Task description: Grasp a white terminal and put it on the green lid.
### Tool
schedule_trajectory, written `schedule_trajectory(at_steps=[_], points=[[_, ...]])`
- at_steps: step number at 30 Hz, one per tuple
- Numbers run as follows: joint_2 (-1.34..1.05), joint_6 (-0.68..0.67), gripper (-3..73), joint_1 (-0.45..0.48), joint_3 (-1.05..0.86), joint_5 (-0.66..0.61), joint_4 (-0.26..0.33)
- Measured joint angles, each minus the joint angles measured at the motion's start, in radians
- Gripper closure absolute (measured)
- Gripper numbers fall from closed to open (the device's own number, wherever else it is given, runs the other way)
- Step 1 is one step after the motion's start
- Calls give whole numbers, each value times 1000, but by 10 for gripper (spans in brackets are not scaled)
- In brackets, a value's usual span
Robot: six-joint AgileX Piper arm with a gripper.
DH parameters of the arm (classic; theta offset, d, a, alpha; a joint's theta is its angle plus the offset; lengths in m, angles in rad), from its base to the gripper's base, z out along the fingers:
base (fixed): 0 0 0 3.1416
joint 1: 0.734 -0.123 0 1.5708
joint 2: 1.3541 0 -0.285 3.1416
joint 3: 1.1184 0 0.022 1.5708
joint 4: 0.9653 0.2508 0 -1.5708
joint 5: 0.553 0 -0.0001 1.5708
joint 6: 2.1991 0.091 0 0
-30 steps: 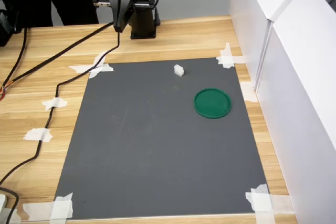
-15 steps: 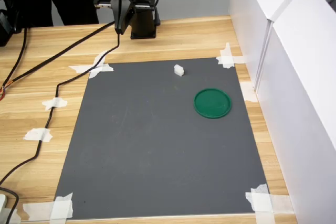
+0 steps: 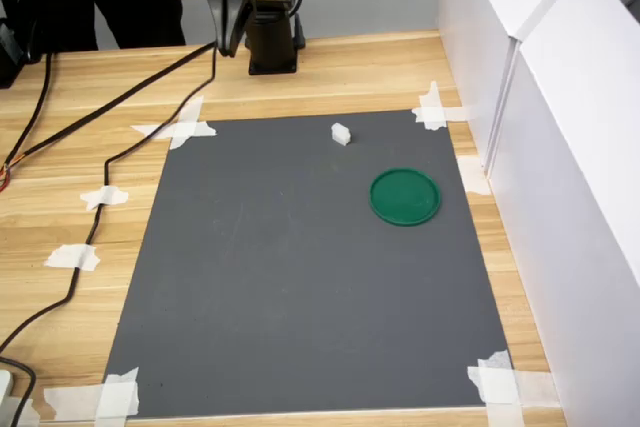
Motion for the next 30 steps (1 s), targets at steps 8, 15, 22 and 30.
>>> schedule_trajectory(at_steps=[8,15,22,30], points=[[234,-6,711,0,251,-235,-32],[418,-54,711,0,433,-554,-29],[594,-137,709,0,536,-743,78],[690,-164,529,-78,550,-759,102]])
